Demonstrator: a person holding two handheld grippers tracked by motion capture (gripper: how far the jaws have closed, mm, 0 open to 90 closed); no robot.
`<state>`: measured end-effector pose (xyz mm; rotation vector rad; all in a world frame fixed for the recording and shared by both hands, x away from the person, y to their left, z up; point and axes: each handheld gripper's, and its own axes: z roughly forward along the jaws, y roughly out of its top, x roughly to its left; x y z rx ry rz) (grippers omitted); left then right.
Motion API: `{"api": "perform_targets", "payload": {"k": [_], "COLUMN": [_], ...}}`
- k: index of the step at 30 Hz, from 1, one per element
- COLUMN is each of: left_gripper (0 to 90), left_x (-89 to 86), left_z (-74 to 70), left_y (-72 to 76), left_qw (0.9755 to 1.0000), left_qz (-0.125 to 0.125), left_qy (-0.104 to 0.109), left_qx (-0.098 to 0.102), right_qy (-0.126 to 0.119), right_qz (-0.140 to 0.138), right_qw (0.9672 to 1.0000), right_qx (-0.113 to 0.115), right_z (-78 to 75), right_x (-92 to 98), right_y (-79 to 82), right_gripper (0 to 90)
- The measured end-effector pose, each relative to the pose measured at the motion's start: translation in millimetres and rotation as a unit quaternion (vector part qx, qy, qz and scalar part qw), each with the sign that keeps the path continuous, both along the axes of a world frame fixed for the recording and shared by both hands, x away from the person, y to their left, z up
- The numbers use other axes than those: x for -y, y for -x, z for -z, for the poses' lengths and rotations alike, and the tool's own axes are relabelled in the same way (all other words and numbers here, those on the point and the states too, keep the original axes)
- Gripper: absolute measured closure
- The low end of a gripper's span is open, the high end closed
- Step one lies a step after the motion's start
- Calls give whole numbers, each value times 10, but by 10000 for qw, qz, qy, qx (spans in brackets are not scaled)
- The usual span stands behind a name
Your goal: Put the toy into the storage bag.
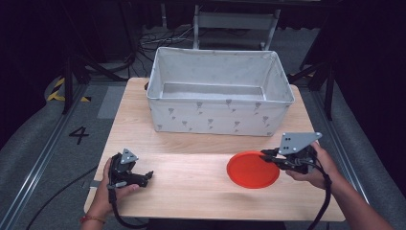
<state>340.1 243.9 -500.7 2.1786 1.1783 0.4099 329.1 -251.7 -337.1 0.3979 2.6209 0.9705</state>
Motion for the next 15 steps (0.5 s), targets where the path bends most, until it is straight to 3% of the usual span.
{"api": "perform_targets", "payload": {"k": [15], "left_gripper": [2], "left_x": [3], "left_z": [0], "left_y": [2], "left_qw": [10000], "left_qz": [-18], "left_qy": [-1], "left_qx": [-1], "right_qy": [184], "right_qz": [381], "right_qw": [9991], "right_qx": [87], "right_z": [-317], "right_x": [465], "right_y": [38], "right_gripper": [828]}}
